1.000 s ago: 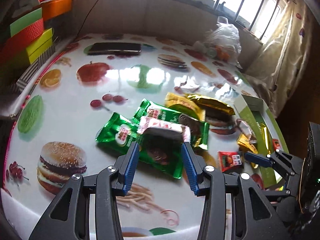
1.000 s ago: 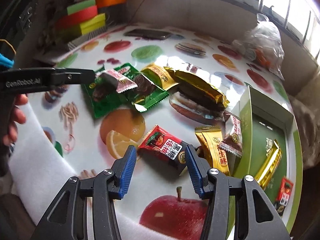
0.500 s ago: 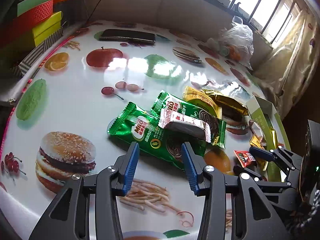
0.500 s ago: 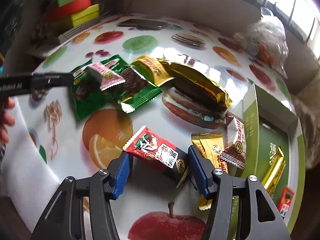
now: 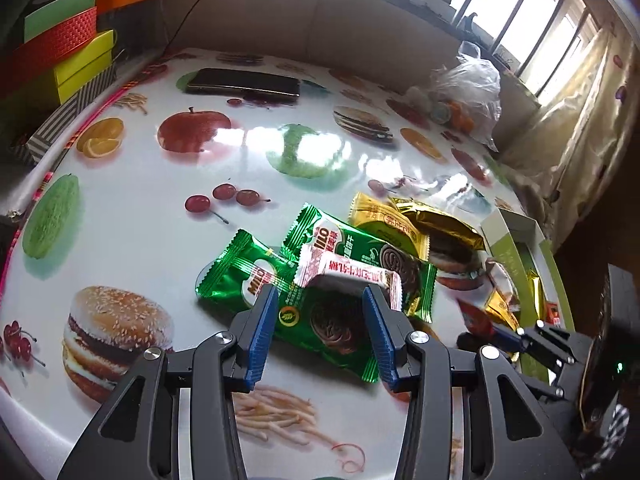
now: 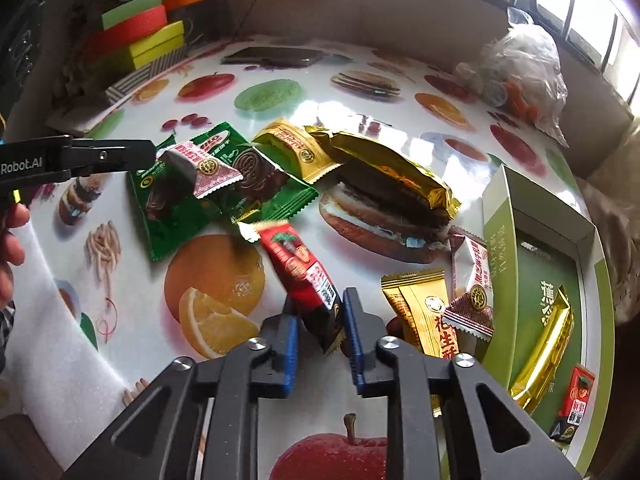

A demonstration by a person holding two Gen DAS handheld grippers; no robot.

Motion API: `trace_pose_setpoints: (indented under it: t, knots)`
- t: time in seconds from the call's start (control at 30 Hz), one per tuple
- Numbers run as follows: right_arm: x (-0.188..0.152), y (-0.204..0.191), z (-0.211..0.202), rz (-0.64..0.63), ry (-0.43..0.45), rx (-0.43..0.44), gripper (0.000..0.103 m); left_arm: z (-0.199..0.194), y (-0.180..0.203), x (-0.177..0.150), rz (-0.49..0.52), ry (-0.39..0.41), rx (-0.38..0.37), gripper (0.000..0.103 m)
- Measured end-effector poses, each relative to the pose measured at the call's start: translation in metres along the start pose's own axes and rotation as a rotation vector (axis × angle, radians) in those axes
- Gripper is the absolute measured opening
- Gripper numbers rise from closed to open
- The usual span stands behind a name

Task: Organize snacks
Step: 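Grasp the red candy packet with the right gripper while the left grasps the white biscuit bar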

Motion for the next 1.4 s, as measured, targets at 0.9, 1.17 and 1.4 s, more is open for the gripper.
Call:
trace_pose_setpoints:
  t: [0.9, 1.17, 1.4]
  knots:
    - [-0.009, 0.0, -0.008, 0.081, 0.035, 0.016, 0.015, 0.039, 0.022, 0.015, -0.015, -0.08, 0.081, 0.045]
    - [-0.01, 0.0, -0.008, 0.087, 0.039, 0.017, 0.015, 0.042, 0.029, 0.012, 0.063, -0.058, 0.135, 0.038]
    - [-0.011, 0.002, -0.008, 0.096, 0.043, 0.015, 0.015, 0.041, 0.031, 0.01, 0.096, -0.05, 0.145, 0.027]
Point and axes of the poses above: each gripper's, at about its wrist camera, not at the fingertips, and z roughly the way its jaws point, y to its right, x to its top, the point moved 7 cm from there along z, roughly the way its jaws point, and after that the axes turned 6 degrees about x, right-handed, at the moved point
